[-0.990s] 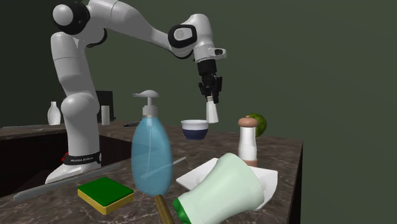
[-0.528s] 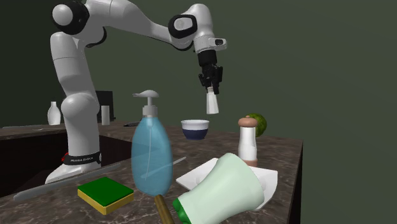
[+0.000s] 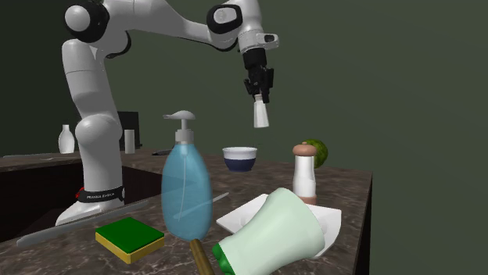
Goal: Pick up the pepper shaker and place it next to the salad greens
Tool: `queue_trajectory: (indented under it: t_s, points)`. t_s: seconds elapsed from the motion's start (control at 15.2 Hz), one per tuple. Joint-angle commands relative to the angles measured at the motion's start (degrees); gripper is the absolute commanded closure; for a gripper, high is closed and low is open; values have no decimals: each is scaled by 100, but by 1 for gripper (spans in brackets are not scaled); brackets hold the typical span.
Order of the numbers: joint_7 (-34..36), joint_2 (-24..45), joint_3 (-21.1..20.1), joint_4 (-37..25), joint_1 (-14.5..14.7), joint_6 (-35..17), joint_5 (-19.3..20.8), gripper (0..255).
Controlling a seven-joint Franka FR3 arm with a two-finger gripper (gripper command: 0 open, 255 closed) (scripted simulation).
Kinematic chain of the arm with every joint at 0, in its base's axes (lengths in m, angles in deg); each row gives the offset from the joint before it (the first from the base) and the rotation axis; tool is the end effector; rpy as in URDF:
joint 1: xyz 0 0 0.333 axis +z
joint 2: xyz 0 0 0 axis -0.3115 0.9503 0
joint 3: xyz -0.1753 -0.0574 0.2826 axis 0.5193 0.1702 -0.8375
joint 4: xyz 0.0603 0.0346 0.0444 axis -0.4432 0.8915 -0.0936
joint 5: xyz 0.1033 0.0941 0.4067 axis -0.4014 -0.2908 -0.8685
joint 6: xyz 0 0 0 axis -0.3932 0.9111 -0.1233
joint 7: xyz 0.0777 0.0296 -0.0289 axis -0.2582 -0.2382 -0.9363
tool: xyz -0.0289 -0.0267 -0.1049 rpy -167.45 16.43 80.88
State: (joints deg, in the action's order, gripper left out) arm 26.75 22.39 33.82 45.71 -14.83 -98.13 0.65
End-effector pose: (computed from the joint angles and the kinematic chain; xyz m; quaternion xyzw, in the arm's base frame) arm 0.5150 -0.2185 0.6070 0.9922 0.0909 0.0786 0.0345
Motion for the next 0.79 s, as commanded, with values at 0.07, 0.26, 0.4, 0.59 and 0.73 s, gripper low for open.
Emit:
queue_trajectory:
  t_s: [0.07, 0.26, 0.4, 0.59, 0.73]
  points:
    - [214, 165, -128, -202, 105, 59, -49, 255]
    - [520, 455, -302, -487, 258, 84, -126, 255]
    - [714, 672, -411, -714, 355, 113, -178, 255]
    - [993, 1033, -559, -1115, 496, 181, -255, 255]
    - [1169, 1298, -649, -1425, 586, 244, -306, 255]
